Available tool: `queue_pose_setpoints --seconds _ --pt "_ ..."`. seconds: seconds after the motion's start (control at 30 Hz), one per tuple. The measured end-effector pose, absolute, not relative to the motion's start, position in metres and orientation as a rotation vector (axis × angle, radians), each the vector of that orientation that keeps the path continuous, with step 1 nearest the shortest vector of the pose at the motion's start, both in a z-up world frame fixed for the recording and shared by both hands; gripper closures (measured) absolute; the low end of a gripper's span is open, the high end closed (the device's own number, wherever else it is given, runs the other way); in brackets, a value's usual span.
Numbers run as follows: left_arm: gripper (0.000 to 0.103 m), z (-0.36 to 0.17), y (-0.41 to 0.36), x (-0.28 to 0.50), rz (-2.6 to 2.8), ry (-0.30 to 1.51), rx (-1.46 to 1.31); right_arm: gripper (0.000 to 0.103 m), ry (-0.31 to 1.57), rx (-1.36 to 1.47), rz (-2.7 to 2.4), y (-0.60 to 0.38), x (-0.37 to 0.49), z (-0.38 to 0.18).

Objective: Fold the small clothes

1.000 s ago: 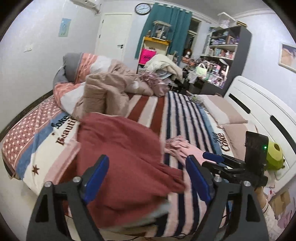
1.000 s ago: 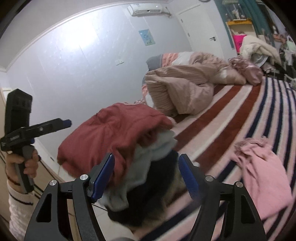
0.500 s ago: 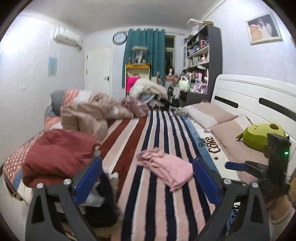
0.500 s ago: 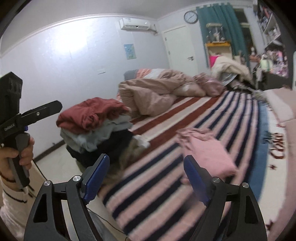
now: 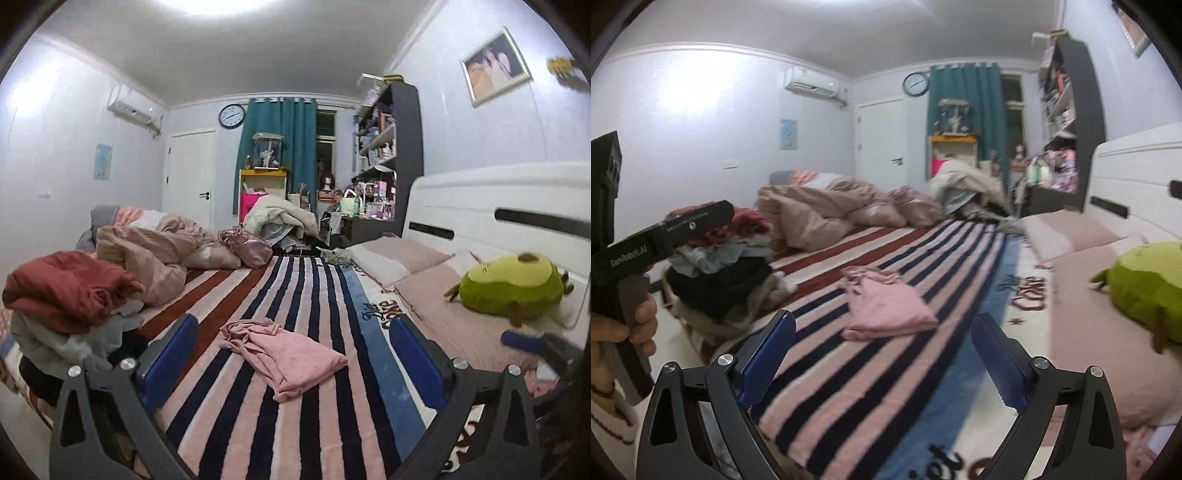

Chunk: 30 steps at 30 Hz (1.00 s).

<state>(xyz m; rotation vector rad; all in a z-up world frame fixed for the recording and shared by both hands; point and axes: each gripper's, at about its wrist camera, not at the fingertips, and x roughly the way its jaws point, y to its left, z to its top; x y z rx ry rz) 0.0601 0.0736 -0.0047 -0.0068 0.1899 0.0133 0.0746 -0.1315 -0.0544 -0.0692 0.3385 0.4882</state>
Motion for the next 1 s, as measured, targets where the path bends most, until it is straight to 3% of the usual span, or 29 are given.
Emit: queue_pose_setpoints --seconds 0.1,1.0 --pt "0.001 -0.008 0.062 0.060 0.022 0.191 0.029 0.001 0.321 -0.090 0.462 -0.137 0.065 -0.054" --pt "0.001 -0.025 0.059 0.059 0.035 0.206 0.022 0.001 0.319 -0.068 0.431 -0.141 0.060 -0.057"
